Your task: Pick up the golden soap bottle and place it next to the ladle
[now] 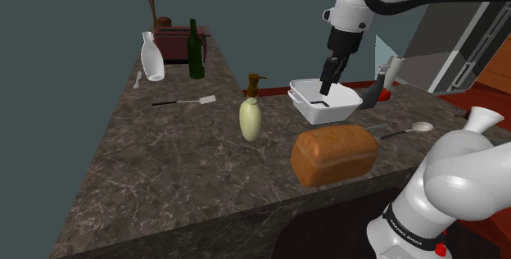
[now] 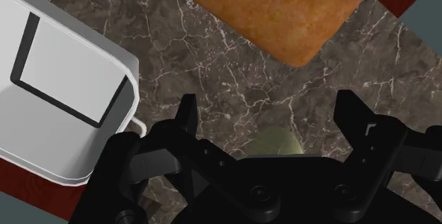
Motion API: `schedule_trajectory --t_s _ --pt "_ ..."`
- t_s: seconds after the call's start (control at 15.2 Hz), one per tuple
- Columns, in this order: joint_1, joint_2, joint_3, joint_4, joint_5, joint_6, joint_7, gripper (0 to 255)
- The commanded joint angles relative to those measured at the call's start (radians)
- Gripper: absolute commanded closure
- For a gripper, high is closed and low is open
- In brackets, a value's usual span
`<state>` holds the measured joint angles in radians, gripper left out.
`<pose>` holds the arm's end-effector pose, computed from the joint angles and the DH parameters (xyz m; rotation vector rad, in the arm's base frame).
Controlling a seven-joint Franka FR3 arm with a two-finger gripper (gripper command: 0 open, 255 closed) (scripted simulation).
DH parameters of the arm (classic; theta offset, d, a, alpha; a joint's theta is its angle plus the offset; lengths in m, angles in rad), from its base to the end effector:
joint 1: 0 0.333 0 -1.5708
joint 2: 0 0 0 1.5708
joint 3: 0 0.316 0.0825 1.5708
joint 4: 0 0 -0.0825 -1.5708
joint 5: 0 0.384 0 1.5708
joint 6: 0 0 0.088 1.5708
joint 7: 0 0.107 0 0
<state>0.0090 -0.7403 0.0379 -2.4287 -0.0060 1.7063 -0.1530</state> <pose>0.3284 0.0172 0.5532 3.0949 0.2964 0.0244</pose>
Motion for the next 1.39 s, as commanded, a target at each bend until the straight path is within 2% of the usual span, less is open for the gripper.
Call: schedule_trajectory --t_s 0.0,0.59,1.19,1.32 --pt "0.000 0.000 0.000 0.000 0.000 0.000 0.000 0" --pt "0.021 0.374 0.034 0.267 0.026 0.097 0.015 0" --pt "0.042 0.739 0.065 0.634 0.026 0.085 0.033 0" --pt "0.044 0.752 0.066 0.636 0.025 0.096 0.033 0"
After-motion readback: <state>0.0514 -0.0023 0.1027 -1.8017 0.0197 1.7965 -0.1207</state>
